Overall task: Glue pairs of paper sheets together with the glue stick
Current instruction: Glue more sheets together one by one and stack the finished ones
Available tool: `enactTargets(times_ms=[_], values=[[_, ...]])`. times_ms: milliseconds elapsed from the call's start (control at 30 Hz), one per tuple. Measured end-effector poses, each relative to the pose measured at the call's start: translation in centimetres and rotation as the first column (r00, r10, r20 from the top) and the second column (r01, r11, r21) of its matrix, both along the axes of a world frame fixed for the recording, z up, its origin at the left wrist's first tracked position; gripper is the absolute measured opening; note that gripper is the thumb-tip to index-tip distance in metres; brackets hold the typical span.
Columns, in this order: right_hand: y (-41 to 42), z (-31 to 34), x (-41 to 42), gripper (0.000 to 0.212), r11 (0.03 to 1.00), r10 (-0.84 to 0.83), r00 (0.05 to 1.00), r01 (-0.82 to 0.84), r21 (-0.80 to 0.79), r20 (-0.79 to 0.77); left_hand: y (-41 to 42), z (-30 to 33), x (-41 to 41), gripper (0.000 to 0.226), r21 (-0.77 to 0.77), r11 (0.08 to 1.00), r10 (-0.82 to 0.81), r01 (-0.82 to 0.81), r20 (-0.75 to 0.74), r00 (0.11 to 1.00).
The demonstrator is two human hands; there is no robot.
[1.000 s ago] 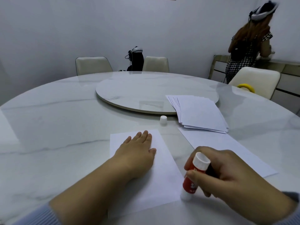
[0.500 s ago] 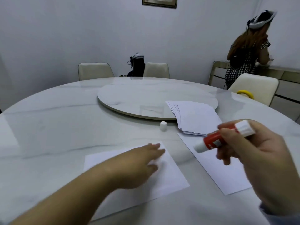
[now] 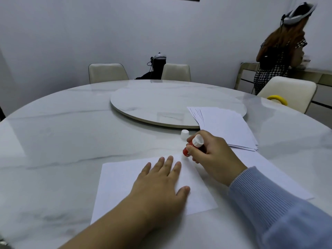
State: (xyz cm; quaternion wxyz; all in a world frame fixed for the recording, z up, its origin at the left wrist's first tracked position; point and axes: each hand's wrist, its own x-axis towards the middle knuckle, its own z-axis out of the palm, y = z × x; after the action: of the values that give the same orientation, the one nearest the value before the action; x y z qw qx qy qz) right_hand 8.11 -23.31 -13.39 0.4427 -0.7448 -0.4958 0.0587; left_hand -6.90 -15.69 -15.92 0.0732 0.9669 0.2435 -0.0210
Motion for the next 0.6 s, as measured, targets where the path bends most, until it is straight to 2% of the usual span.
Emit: enactTargets(times_ms=[133,267,400,467,500,567,600], values=[[-1.6,0.8,-0.6,0.006,0.999,0.001,0.997,0.003,-0.043,0.074,0.0,0.2,0.0,0.065,-0.018,1.000,-0.012,0.012,-0.005,1.000],[-4.7,1.0,-2.4,0.009,1.000,0.024,0.994,-0.025,0.005,0.111,0.0,0.0,-0.1,0.065,-0.016,1.000,-0.015,0.015,0.004,1.000],[-7.1,0.5,-3.7,0.016,0.997,0.048,0.996,-0.051,0.055,0.069,0.1,-0.1,-0.1,0.065,-0.014,1.000,-0.013,0.013,0.003,1.000],[-7.5,0.4,-3.5,0.011,0.988,0.070,0.997,-0.064,0.141,-0.036,0.0,0.0,-0.1,0.065,-0.011,1.000,-0.025,0.025,-0.010,1.000],[-7.7,0.3,-3.1,0.008,0.966,0.086,0.985,-0.046,0.255,-0.147,0.1,0.2,-0.1,0.064,-0.014,0.999,-0.039,0.039,-0.024,0.999],[-8.3,0.7,-2.0,0.011,0.862,0.090,0.932,0.104,0.496,-0.352,0.5,1.0,-0.1,0.062,-0.059,0.994,-0.095,0.091,-0.070,0.993],[-8.7,1.1,-1.4,0.018,0.803,0.085,0.913,0.175,0.569,-0.400,0.7,1.5,-0.3,0.061,-0.094,0.986,-0.149,0.139,-0.112,0.983]])
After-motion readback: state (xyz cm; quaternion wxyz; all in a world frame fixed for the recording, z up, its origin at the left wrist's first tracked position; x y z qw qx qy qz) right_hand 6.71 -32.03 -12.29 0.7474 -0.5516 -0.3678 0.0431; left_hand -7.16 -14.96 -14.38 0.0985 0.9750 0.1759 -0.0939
